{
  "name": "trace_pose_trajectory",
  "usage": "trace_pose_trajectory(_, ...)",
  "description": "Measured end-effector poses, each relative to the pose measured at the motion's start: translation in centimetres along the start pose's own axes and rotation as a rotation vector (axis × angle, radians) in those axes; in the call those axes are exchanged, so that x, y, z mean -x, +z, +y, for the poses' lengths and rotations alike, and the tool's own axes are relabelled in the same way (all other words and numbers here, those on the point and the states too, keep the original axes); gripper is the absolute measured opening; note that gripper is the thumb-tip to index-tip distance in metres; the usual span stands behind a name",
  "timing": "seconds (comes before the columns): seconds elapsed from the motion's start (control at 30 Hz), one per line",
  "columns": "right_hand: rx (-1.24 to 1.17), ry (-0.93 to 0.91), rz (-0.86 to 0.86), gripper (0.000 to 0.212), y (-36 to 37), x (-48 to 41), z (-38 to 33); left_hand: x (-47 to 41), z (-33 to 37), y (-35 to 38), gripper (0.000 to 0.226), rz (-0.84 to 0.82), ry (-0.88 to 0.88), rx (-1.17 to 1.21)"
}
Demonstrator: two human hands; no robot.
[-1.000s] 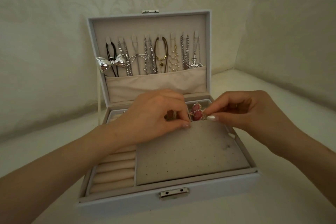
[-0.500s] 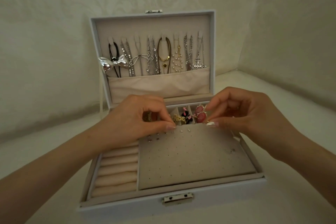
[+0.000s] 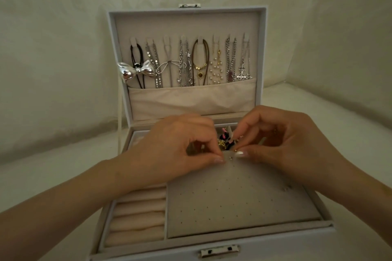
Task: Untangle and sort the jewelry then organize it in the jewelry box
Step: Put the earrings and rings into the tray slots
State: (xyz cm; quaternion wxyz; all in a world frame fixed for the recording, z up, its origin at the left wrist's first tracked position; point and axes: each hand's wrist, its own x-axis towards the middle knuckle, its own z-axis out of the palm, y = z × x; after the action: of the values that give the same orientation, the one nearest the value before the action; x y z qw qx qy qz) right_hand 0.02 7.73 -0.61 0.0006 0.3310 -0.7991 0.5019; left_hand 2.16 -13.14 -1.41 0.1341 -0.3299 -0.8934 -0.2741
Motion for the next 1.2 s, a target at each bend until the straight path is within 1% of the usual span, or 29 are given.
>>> trace_pose_trajectory(0.23, -0.062, 0.027, -0.002, 0.029, -0.2, 0.2, 0.2, -0.7, 0.3, 0.3, 0.019, -0.02, 0.091, -0.114)
trace_pose_trajectory(0.37, -0.075, 0.022, -0.008, 0.028, -0.4, 0.3, 0.3, -0.8, 0.4, 0.3, 0.012, -0.007, 0.124, -0.204)
trace_pose_trajectory(0.5, -0.091, 0.023, 0.053, 0.027, -0.5, 0.5, 0.5, -0.8, 0.4, 0.2, 0.014, 0.006, 0.055, -0.077)
trace_pose_trajectory(0.57, -0.02, -0.009, 0.083, 0.029, -0.7, 0.6, 0.5, -1.4, 0.4, 0.4, 0.015, 0.033, 0.008, -0.005)
trace_pose_trajectory(0.63, 0.09, -0.048, 0.091, 0.031, -0.9, 0.6, 0.5, -2.1, 0.5, 0.7, 0.012, 0.046, -0.018, 0.007)
trace_pose_trajectory(0.67, 0.108, -0.05, 0.098, 0.03, -1.1, 0.6, 0.5, -2.5, 0.5, 0.9, 0.011, 0.038, -0.015, -0.006)
trace_pose_trajectory(0.8, 0.048, -0.015, 0.106, 0.031, -1.6, 0.6, 0.6, -3.4, 0.5, 1.5, 0.01, -0.038, -0.005, -0.048)
trace_pose_trajectory(0.87, -0.012, -0.009, 0.106, 0.03, -1.7, 0.7, 0.5, -3.6, 1.0, 0.8, 0.014, -0.042, -0.076, 0.036)
trace_pose_trajectory(0.93, -0.071, -0.012, 0.098, 0.028, -1.6, 0.8, 0.3, -3.7, 1.3, -0.7, 0.016, -0.01, -0.185, 0.177)
trace_pose_trajectory(0.97, -0.084, -0.017, 0.083, 0.028, -1.5, 0.8, 0.3, -3.5, 1.1, -1.5, 0.018, 0.0, -0.209, 0.207)
trace_pose_trajectory(1.07, -0.068, -0.028, 0.011, 0.028, -0.6, 0.7, 0.1, -1.7, 0.0, -2.7, 0.018, -0.056, -0.147, 0.192)
trace_pose_trajectory(1.2, 0.037, -0.068, -0.052, 0.03, 0.3, 0.3, 0.0, 0.7, -0.8, -1.4, 0.012, -0.124, -0.088, 0.188)
